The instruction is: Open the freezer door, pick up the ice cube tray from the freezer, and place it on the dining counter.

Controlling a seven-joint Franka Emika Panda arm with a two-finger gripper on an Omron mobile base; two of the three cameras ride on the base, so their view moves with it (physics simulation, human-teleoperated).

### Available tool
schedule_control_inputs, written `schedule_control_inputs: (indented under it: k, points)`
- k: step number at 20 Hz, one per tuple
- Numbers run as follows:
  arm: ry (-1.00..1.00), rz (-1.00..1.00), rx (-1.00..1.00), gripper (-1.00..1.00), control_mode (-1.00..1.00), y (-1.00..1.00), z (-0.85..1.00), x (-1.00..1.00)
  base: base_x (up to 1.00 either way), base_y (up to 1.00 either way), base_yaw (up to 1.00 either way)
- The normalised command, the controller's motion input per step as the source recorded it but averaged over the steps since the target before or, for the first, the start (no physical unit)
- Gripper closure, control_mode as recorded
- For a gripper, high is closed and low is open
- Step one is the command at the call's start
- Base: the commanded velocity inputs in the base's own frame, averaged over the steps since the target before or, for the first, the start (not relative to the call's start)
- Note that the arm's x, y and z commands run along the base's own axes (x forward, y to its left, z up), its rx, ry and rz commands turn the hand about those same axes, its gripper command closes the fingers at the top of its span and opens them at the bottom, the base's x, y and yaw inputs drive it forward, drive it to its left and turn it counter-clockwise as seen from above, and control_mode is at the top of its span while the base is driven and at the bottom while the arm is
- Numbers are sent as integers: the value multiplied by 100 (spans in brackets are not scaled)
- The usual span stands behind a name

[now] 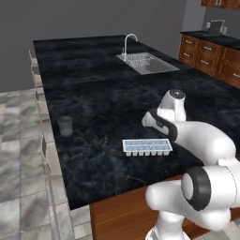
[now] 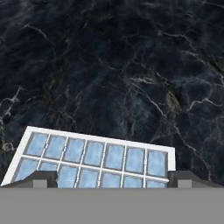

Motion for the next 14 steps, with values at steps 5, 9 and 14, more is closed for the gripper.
schedule_control_inputs:
  k: [5,9,14]
  points:
    - [0,2,0,-100,-100,52,74,-37,0,0,0]
    - [0,2,-1,-100,-100,28,64,-67,0,0,0]
    - [0,3,0,-100,-100,25,53,-84,0,0,0]
